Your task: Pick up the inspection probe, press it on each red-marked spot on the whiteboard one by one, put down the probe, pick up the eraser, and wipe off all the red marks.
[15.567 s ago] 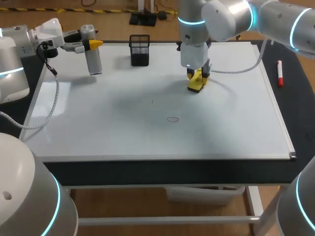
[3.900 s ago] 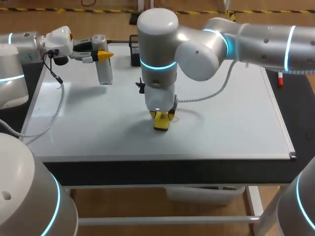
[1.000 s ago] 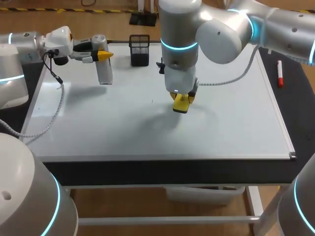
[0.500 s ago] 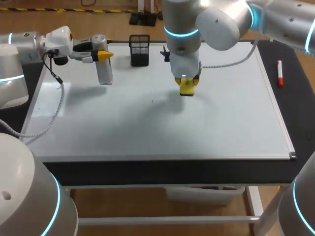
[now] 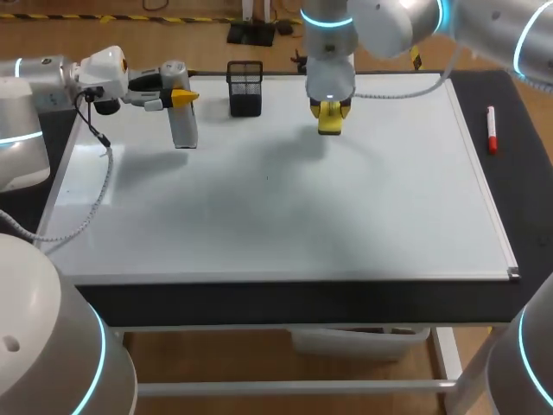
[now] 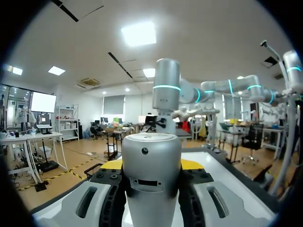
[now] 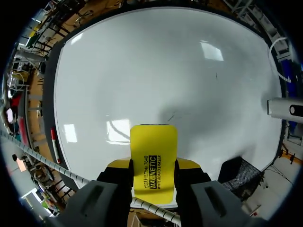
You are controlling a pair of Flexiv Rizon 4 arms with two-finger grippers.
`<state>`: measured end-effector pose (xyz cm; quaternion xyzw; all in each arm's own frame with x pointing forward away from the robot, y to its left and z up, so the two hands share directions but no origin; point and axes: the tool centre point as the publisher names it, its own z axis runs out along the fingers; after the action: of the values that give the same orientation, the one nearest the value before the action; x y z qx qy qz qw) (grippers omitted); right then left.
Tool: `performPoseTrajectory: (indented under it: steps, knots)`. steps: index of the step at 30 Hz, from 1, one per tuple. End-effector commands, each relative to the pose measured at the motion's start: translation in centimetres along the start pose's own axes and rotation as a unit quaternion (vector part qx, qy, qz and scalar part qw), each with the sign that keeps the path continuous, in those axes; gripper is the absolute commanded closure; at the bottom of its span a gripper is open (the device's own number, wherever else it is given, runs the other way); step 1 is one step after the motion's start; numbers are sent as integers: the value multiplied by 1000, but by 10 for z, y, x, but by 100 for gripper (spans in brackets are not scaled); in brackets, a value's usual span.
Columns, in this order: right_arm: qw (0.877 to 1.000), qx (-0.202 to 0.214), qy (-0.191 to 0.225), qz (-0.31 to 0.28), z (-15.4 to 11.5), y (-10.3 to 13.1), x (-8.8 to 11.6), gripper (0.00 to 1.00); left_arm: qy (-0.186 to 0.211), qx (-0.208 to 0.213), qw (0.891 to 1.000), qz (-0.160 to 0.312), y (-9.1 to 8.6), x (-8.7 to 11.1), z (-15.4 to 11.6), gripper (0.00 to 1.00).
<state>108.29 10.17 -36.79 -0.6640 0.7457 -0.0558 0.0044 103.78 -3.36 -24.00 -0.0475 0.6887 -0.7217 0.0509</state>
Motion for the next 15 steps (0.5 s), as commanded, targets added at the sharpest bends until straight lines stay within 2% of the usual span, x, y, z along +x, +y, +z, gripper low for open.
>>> performPoseTrajectory:
  steps: [1,15]
  knots:
    - [1000,-12,2,-9,3,-25,-6,100,0,0,1000,0,-1,0,0,100]
    - [999,-27,-7,-34,16,-64,-30,100,0,0,1000,0,-1,0,0,100]
